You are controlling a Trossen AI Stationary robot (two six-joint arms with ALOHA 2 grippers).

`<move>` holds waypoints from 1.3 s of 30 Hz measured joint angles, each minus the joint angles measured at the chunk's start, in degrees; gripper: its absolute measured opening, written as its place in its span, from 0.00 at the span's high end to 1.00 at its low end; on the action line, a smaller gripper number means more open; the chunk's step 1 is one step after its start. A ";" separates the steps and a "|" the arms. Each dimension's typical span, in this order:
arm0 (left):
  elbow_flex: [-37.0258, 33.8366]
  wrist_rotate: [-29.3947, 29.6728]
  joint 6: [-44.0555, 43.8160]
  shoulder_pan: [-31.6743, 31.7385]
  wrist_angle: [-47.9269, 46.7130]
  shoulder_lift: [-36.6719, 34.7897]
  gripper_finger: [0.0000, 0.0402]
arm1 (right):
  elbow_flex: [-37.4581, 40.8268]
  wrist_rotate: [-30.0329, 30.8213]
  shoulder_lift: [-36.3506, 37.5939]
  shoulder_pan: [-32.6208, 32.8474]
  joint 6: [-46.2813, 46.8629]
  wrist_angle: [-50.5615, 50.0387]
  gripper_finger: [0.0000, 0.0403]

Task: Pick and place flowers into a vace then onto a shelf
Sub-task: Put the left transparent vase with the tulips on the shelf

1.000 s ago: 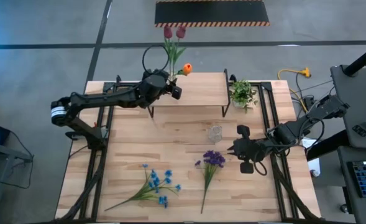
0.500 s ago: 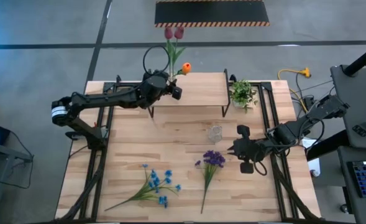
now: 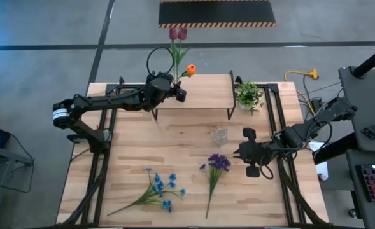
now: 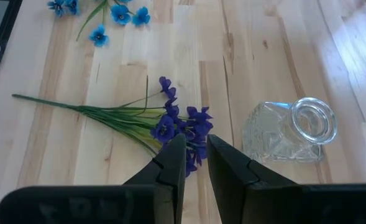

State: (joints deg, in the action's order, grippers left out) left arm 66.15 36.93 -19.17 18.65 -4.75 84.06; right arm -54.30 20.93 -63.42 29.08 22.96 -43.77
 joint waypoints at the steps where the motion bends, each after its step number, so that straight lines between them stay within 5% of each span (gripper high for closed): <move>1: 0.00 0.00 0.02 0.00 -0.05 0.08 0.57 | 0.00 0.02 0.00 0.00 0.00 0.00 0.86; 39: -3.93 -0.81 -1.09 -0.46 4.35 -0.21 0.57 | 0.00 -0.04 0.00 0.00 -0.03 -0.01 0.86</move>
State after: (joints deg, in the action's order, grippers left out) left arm 62.22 36.12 -20.27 18.20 -0.40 83.85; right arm -54.30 20.88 -63.42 29.08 22.93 -43.78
